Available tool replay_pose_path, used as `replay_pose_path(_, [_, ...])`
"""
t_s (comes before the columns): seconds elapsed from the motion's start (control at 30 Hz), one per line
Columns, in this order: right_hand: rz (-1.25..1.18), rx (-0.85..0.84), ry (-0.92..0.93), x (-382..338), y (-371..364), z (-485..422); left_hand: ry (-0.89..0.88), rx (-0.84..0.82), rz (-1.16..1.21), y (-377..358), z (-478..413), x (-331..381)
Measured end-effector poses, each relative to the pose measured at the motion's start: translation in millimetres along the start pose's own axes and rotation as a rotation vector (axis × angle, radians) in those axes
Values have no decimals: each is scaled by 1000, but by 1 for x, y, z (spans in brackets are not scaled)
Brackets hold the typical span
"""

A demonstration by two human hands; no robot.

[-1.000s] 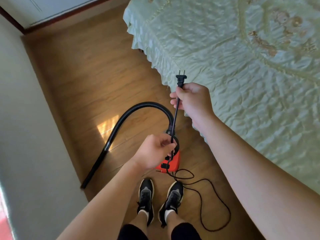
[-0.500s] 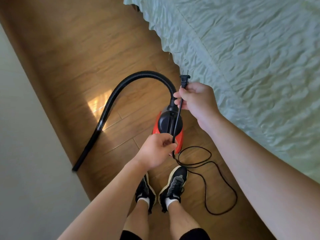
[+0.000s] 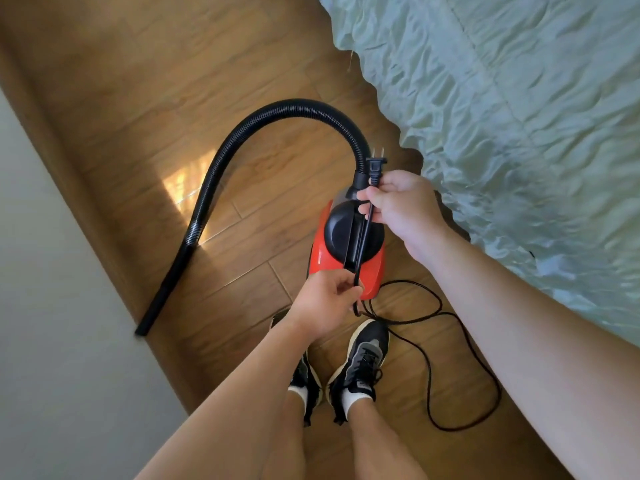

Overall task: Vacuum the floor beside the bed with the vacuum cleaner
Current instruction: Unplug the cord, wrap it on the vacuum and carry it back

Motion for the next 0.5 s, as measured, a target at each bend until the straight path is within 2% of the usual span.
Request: replay_pose_path(0.5, [57,19,-100,84,-7,-84,109,-42,24,-13,-83,-81])
Point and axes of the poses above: each hand's wrist, its own z-axis away from the middle knuckle, its own y-axis out of the back of the hand, x = y × z, the point moved 9 cm from there along -z, towards the middle knuckle, and after that the axes turned 10 degrees about -x, right-handed, at the moved point
